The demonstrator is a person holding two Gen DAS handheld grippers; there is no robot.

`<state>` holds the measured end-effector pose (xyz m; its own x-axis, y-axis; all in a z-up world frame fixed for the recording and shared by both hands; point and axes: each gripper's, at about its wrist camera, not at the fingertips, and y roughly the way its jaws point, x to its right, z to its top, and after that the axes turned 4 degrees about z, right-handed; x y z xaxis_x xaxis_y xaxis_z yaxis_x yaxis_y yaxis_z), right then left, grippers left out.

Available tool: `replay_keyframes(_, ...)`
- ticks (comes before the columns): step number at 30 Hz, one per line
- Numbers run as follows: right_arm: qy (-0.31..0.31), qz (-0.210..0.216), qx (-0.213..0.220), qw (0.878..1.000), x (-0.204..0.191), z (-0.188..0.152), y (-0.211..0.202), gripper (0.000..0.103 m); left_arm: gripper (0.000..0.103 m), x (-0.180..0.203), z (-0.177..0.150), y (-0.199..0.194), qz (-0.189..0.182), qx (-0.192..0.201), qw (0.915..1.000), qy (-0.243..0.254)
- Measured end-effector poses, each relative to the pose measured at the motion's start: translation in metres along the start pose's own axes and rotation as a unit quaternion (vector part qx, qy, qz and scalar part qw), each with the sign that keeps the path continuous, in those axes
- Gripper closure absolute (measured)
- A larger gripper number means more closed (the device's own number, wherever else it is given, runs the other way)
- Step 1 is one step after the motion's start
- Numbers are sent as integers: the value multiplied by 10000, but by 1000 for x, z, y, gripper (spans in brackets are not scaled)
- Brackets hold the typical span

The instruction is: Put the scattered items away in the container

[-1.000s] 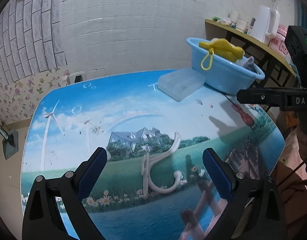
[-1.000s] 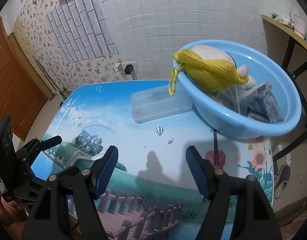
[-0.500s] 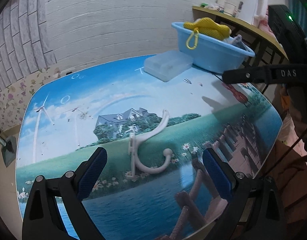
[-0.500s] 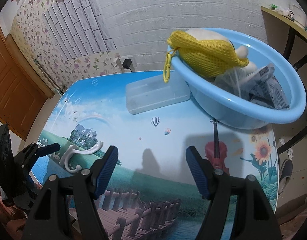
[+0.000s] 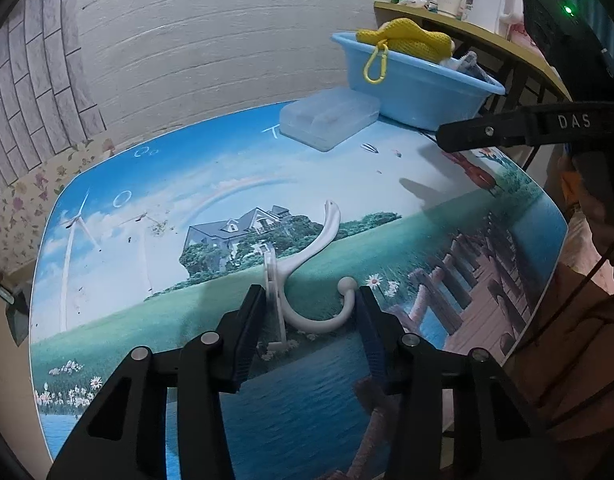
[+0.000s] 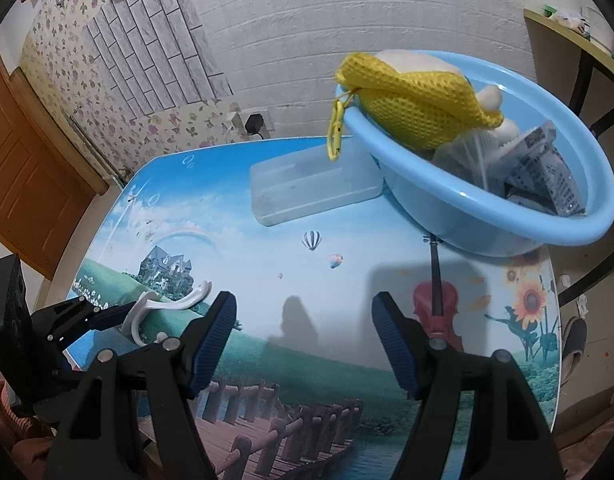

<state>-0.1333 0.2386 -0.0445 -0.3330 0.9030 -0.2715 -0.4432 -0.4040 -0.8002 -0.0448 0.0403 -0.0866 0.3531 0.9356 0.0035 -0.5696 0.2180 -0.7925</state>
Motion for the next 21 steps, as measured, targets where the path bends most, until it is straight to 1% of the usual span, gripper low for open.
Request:
replay_keyframes(5,-38,97,72,9999,-2,-1,-1,33,58,-12,2,1,181,35,9997,-189)
replay_keyframes(9,-16,182,-2,9998,-5,1,4,32,58,-24,5,0,304,98,9988,-381)
replay_keyframes(13,-44,175,3,9998,-9,3,6,33,58,-39,8,-2,360,171,9975,-590)
replay_keyframes(18,-48,279,277,9992,-13,16,2,32,58,-52,11,2,414,190,9964,-721)
replay_keyframes(21,-78,278,480,9984,-15,25,4,33,58,-54,14,8,462,152,9964,-690)
